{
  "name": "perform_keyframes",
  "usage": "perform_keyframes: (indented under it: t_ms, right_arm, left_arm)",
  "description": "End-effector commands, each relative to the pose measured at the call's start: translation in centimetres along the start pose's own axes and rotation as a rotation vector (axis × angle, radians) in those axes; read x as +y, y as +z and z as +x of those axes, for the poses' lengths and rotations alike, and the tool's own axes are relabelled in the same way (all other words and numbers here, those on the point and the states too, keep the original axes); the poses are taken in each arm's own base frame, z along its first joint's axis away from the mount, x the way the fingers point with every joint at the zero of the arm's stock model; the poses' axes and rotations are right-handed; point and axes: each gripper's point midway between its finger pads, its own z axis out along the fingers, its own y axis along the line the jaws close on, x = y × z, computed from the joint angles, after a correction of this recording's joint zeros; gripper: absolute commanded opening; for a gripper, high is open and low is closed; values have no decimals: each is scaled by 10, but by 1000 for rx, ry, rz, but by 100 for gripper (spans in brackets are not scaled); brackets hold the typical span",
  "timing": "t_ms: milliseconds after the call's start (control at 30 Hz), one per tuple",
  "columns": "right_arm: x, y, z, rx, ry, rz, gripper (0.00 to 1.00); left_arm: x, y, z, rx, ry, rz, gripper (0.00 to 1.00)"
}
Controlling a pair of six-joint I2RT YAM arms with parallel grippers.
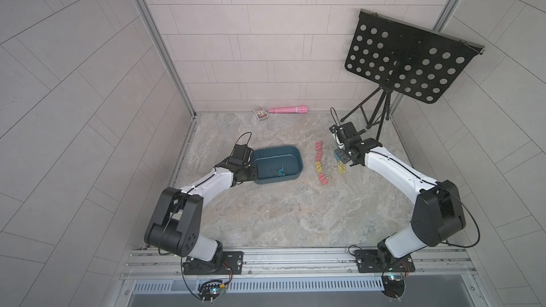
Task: Take out the binder clips from the storage box
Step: Place the binder clip at the center of the board.
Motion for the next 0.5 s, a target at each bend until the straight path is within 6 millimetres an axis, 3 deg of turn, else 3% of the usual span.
perform_keyframes:
  t_ms: [0, 467]
  right_arm:
    - [-7, 6, 17, 74, -63, 61, 0]
    - [-15, 31, 40, 167, -82, 110, 0]
  left_arm:
    - [3, -1, 3, 6, -4, -4, 41]
    - [2, 2, 4, 13, -2, 2, 41]
